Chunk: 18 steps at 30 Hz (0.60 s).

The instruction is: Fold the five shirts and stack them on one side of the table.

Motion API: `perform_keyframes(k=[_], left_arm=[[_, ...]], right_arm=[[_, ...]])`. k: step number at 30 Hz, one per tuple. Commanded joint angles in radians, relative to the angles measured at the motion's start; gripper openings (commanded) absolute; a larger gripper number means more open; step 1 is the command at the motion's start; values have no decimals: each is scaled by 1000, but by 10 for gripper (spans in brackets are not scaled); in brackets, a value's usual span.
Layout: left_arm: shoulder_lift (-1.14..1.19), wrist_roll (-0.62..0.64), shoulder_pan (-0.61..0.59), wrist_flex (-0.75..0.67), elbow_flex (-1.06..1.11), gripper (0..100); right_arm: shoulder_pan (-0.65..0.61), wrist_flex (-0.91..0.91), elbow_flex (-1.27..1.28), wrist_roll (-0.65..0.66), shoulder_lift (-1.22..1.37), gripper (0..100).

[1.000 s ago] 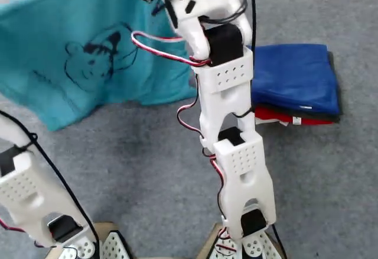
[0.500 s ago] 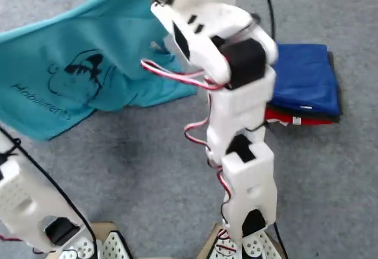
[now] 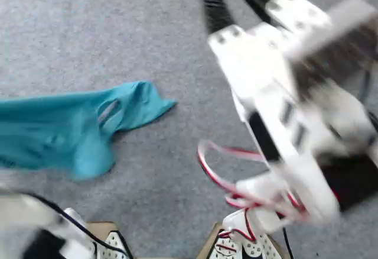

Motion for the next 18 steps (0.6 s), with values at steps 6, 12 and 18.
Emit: perform_keyframes(k=[6, 12, 18], left_arm=[[-609, -8, 143, -101, 568, 29], [-802, -9, 18, -397, 1076, 29], [-864, -46, -127, -654, 1320, 29]], right_arm=[[-6, 183, 105, -77, -35, 15], [-104, 183, 453, -133, 45, 18], [-247, 89, 878, -210, 209, 69]])
